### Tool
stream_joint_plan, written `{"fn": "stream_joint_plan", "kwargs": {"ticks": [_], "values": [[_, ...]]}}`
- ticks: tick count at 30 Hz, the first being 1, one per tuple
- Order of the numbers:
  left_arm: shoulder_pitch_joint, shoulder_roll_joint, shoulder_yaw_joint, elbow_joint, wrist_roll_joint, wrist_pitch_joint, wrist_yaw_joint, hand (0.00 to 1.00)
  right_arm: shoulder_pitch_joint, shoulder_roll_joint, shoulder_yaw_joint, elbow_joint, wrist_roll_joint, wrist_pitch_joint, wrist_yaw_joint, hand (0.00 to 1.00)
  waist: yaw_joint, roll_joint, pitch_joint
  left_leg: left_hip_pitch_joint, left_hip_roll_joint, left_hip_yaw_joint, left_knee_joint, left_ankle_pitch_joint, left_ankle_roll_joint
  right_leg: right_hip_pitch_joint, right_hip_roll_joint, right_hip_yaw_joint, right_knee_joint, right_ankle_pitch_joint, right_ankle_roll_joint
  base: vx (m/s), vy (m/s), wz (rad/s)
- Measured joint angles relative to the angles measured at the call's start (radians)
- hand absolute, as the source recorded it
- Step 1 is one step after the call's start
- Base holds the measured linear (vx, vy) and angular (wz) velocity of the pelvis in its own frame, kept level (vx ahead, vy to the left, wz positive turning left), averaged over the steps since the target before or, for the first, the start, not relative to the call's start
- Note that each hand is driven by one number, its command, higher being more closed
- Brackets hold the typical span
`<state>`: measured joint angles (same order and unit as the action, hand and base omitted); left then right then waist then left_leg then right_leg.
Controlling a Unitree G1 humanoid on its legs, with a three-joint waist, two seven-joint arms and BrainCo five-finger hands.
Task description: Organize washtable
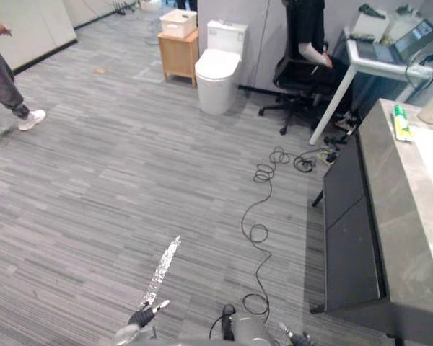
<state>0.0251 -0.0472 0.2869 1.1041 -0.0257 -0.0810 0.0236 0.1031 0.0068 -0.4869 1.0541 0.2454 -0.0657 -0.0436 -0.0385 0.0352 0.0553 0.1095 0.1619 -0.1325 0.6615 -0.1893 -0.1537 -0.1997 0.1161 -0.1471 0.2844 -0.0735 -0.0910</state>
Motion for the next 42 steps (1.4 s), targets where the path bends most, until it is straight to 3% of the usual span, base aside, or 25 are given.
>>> {"fn": "stream_joint_plan", "kwargs": {"ticks": [2,4,5,7,9,10,11,13,14,16,19,22,23,24,27,29,30,32,33,34,35,38,39,40,42], "values": [[0.001,0.004,-0.003,-0.028,-0.001,-0.001,0.0,0.0,-0.029,0.003,0.087,-0.025,0.02,-0.012,0.0,0.0,0.023,0.009,0.007,-0.167,0.012,0.001,0.366,0.017,-0.02,0.111,0.039,0.037,-0.062,-0.004,-0.013,0.38,-0.099,-0.4],[0.004,0.019,-0.022,-0.059,-0.005,-0.006,0.005,0.0,-0.061,0.01,0.147,-0.028,0.042,-0.03,-0.007,0.0,0.049,-0.002,0.021,-0.294,0.013,0.065,0.454,-0.027,0.052,0.214,0.038,0.09,-0.119,-0.008,-0.018,0.34,-0.002,-0.51],[0.003,0.02,-0.023,-0.063,-0.008,-0.008,0.006,0.0,-0.068,0.013,0.152,-0.028,0.042,-0.036,-0.009,0.0,0.056,-0.003,0.025,-0.327,0.013,0.079,0.44,-0.039,0.071,0.233,0.035,0.097,-0.133,-0.008,-0.018,0.19,0.063,-0.35],[0.003,0.022,-0.023,-0.067,-0.012,-0.016,0.019,0.0,-0.096,0.026,0.15,-0.027,0.054,-0.041,-0.016,0.0,0.059,0.005,0.037,-0.384,0.009,0.136,0.289,-0.067,0.115,0.282,0.018,0.117,-0.169,-0.014,-0.011,0.16,0.172,-0.2],[0.017,0.024,-0.022,-0.068,-0.013,-0.017,0.026,0.0,-0.095,0.035,0.151,-0.024,0.058,-0.042,-0.017,0.0,0.058,0.009,0.037,-0.392,-0.022,0.164,-0.02,-0.062,0.113,0.306,-0.011,0.134,-0.18,-0.045,0.002,0.17,0.25,-0.17],[0.026,0.023,-0.016,-0.072,-0.012,-0.016,0.027,0.0,-0.091,0.035,0.153,-0.03,0.054,-0.041,-0.018,0.0,0.061,0.017,0.044,-0.397,-0.038,0.161,-0.198,-0.037,0.109,0.32,-0.022,0.145,-0.181,-0.06,0.01,0.27,0.307,-0.21],[0.041,0.024,-0.007,-0.072,-0.013,-0.015,0.027,0.0,-0.083,0.034,0.152,-0.026,0.05,-0.039,-0.019,0.0,0.07,0.006,0.04,-0.378,-0.061,0.167,-0.274,0.066,0.097,0.332,-0.047,0.163,-0.185,-0.076,0.029,0.28,0.25,-0.21],[0.047,0.028,0.002,-0.07,-0.022,-0.015,0.028,0.0,-0.068,0.032,0.151,-0.024,0.026,-0.04,-0.019,0.0,0.079,-0.008,0.034,-0.368,-0.097,0.182,-0.31,0.123,0.132,0.331,-0.079,0.177,-0.19,-0.095,0.054,0.3,0.212,-0.06],[0.034,0.029,0.006,-0.058,-0.023,-0.015,0.026,0.0,-0.072,0.022,0.145,-0.004,0.016,-0.033,-0.019,0.0,0.084,-0.004,0.033,-0.373,-0.117,0.209,-0.275,0.088,0.187,0.331,-0.107,0.183,-0.181,-0.114,0.076,0.33,0.248,-0.1],[0.035,0.027,0.046,-0.054,-0.023,-0.015,0.026,0.0,-0.063,0.022,0.15,0.003,0.008,-0.023,-0.018,0.0,0.089,-0.015,0.028,-0.364,-0.136,0.24,-0.251,0.053,0.222,0.332,-0.137,0.207,-0.157,-0.124,0.099,0.29,0.234,-0.3],[0.035,0.031,0.066,-0.049,-0.021,-0.013,0.024,0.0,-0.055,0.028,0.143,-0.002,-0.021,-0.018,-0.006,0.0,0.105,-0.041,0.006,-0.274,-0.184,0.284,-0.336,0.012,0.237,0.237,-0.175,0.284,0.109,-0.161,0.158,0.34,0.303,-0.43],[0.032,0.054,-0.002,-0.048,-0.019,-0.01,0.022,0.0,-0.033,0.029,0.123,-0.023,-0.026,-0.015,0.005,0.0,0.092,-0.059,0.0,-0.172,-0.235,0.272,-0.377,-0.01,0.268,0.062,-0.197,0.278,0.56,-0.101,0.254,0.31,0.179,0.22],[0.038,0.061,-0.02,-0.046,-0.019,-0.009,0.023,0.0,-0.03,0.028,0.121,-0.023,-0.024,-0.015,0.005,0.0,0.077,-0.062,-0.003,-0.126,-0.244,0.256,-0.385,-0.022,0.277,0.026,-0.212,0.239,0.68,-0.1,0.256,0.35,0.113,0.45],[0.038,0.06,-0.022,-0.046,-0.019,-0.006,0.023,0.0,-0.028,0.026,0.121,-0.024,-0.024,-0.015,0.005,0.0,0.076,-0.062,-0.002,-0.1,-0.245,0.25,-0.393,-0.027,0.277,0.008,-0.223,0.213,0.721,-0.105,0.248,0.36,0.09,0.36],[0.028,0.06,-0.052,-0.035,-0.007,-0.003,0.024,0.0,-0.029,0.024,0.09,-0.02,-0.023,-0.021,0.006,0.0,0.072,-0.058,0.0,0.029,-0.233,0.22,-0.482,-0.025,0.274,-0.05,-0.237,0.082,0.698,-0.162,0.168,0.33,0.057,0.23],[0.016,0.052,-0.063,-0.033,-0.002,-0.003,0.024,0.0,-0.03,0.025,0.06,-0.017,-0.022,-0.024,0.006,0.0,0.048,-0.056,0.001,0.08,-0.204,0.186,-0.518,-0.035,0.247,-0.073,-0.209,-0.016,0.457,-0.178,0.14,0.35,-0.056,0.36],[0.015,0.051,-0.064,-0.033,-0.002,-0.003,0.023,0.0,-0.03,0.025,0.057,-0.016,-0.022,-0.024,0.006,0.0,0.048,-0.056,0.001,0.081,-0.202,0.186,-0.519,-0.036,0.246,-0.073,-0.207,-0.02,0.442,-0.177,0.139,0.36,-0.116,0.21],[0.015,0.049,-0.082,-0.033,-0.002,-0.004,0.023,0.0,-0.024,0.025,0.05,-0.006,-0.023,-0.019,0.003,0.0,0.051,-0.059,0.001,0.105,-0.183,0.183,-0.524,-0.063,0.2,-0.075,-0.184,-0.059,0.119,-0.079,0.113,0.29,-0.132,0.1],[0.015,0.051,-0.082,-0.033,-0.001,-0.005,0.023,0.0,-0.02,0.026,0.052,-0.001,-0.023,-0.016,0.002,0.0,0.051,-0.062,0.003,0.114,-0.183,0.18,-0.524,-0.07,0.186,-0.064,-0.185,-0.057,0.053,-0.023,0.11,0.32,-0.192,0.12],[0.014,0.057,-0.076,-0.034,-0.001,-0.005,0.023,0.0,-0.006,0.033,0.055,0.003,-0.023,-0.011,0.001,0.0,0.051,-0.083,0.009,0.138,-0.195,0.171,-0.523,-0.091,0.157,-0.048,-0.191,-0.035,-0.013,0.093,0.094,0.41,-0.265,0.06],[0.014,0.053,-0.059,-0.027,0.0,-0.006,0.024,0.0,0.001,0.037,0.047,0.002,-0.021,-0.012,0.001,0.0,0.052,-0.087,0.004,0.174,-0.184,0.161,-0.52,-0.12,0.139,-0.048,-0.185,-0.022,0.027,0.121,0.077,0.43,-0.279,0.05],[0.024,0.023,-0.038,-0.012,0.005,-0.006,0.02,0.0,-0.004,0.013,0.055,0.002,-0.024,-0.013,0.002,0.0,0.05,-0.046,-0.005,0.173,-0.112,0.166,-0.467,-0.137,0.112,-0.01,-0.112,-0.033,-0.018,0.079,0.072,0.3,-0.198,-0.09],[0.024,0.021,-0.038,-0.012,0.021,-0.007,0.019,0.0,-0.008,0.007,0.054,0.005,-0.025,-0.013,-0.001,0.0,0.052,-0.017,-0.01,0.157,-0.079,0.163,-0.428,-0.137,0.109,0.025,-0.075,-0.041,-0.072,0.08,0.064,0.4,-0.303,-0.11],[0.025,0.019,-0.038,-0.011,0.023,-0.007,0.019,0.0,-0.01,0.005,0.054,0.012,-0.025,-0.014,-0.001,0.0,0.051,-0.016,-0.01,0.151,-0.07,0.163,-0.41,-0.135,0.107,0.04,-0.061,-0.043,-0.092,0.081,0.059,0.38,-0.271,-0.05],[0.023,0.01,-0.012,-0.019,0.034,-0.014,0.02,0.0,-0.016,0.003,0.066,0.024,-0.024,-0.013,-0.003,0.0,0.052,-0.015,-0.006,0.07,-0.039,0.16,-0.2,-0.131,0.088,0.092,-0.028,-0.044,-0.145,0.078,0.047,0.27,-0.182,-0.02]]}}
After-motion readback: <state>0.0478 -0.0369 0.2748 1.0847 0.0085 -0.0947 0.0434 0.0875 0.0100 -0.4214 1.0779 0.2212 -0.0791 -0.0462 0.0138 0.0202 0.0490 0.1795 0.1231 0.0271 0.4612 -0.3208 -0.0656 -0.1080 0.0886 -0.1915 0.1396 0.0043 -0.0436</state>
